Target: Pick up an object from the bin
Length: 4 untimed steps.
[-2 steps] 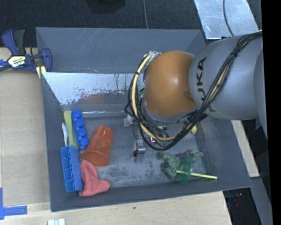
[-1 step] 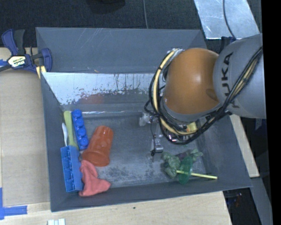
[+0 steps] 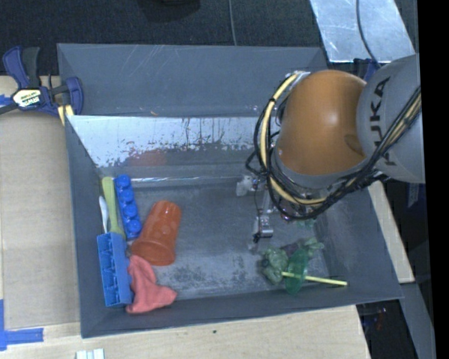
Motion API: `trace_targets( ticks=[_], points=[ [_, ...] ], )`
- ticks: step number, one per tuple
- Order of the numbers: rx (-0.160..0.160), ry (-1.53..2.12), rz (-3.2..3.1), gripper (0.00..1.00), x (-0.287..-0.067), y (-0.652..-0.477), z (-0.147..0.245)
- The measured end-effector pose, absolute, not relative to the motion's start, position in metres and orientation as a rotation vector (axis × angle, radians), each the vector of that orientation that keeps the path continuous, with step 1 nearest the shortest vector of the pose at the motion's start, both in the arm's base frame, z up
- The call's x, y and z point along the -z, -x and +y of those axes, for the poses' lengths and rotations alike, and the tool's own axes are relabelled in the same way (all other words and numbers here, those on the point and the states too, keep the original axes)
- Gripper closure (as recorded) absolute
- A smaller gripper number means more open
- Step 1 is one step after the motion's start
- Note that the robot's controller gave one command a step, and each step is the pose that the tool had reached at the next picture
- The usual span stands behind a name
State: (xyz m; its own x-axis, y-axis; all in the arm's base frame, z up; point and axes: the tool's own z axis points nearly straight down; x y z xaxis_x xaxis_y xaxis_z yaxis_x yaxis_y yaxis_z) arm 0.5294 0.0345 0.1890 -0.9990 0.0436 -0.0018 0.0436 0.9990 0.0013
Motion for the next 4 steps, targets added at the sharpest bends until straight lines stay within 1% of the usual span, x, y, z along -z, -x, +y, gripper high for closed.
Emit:
trace_targets(
  ticks=[1,2,3,4],
  points=[
    [-0.002,-0.171,3.128,0.00,-0.156,-0.546,-0.019],
    [0.000,-0.124,3.133,0.00,-0.162,-0.531,-0.006],
    [-0.005,-0.133,3.129,0.00,-0.131,-0.521,-0.047],
    [0.000,-0.137,3.130,0.00,-0.143,-0.504,-0.042]
  ],
)
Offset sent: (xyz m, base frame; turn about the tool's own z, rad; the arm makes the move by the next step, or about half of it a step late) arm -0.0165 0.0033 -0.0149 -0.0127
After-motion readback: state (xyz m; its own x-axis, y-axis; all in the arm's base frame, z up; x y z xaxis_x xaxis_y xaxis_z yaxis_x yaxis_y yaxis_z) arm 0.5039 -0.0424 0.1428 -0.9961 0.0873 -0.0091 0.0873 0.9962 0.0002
